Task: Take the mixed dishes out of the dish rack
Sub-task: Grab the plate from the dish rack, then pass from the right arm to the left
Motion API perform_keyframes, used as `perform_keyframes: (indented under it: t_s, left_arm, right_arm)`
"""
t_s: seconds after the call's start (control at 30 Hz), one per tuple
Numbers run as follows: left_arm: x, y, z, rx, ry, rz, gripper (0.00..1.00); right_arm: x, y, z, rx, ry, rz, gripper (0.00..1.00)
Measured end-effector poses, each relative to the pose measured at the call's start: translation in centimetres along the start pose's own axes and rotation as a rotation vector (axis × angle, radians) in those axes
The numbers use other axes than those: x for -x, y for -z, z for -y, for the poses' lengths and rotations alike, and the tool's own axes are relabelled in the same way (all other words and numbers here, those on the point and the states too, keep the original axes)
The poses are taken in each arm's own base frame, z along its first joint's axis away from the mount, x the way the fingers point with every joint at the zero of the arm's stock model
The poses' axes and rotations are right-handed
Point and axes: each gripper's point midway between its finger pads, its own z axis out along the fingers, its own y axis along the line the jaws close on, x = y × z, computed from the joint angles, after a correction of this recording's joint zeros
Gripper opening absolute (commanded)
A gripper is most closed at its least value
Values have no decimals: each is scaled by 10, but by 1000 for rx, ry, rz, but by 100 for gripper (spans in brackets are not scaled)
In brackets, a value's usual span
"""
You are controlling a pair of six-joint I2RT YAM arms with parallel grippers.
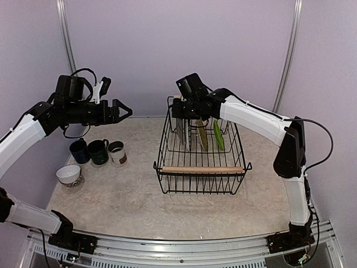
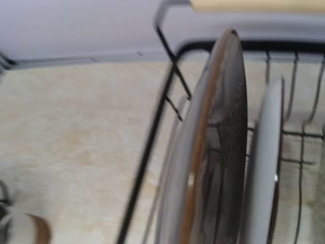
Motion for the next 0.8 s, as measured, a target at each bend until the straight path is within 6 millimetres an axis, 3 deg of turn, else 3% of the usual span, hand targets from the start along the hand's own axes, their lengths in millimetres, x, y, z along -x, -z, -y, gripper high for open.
perform_keyframes:
  t_s: [0.2,0.37,0.57,0.73,0.8]
  left_arm:
    - [-1,-1,-1,3,13,-4,95]
    - [4,2,-7,14,44,18,95]
    - [21,25,-8,24,85,92,97]
    - [38,44,-17,-30,276,130,97]
    - [40,51,-21,-89,410,118,96]
  right_arm:
    - [18,33,-27,191,81,47,0]
    - [14,57,-44,322,264,65,0]
    - [5,86,-52,373,557,107,0]
    - [-3,118,-73,394,834,184,0]
    - [-16,133,-82,409,954,209,0]
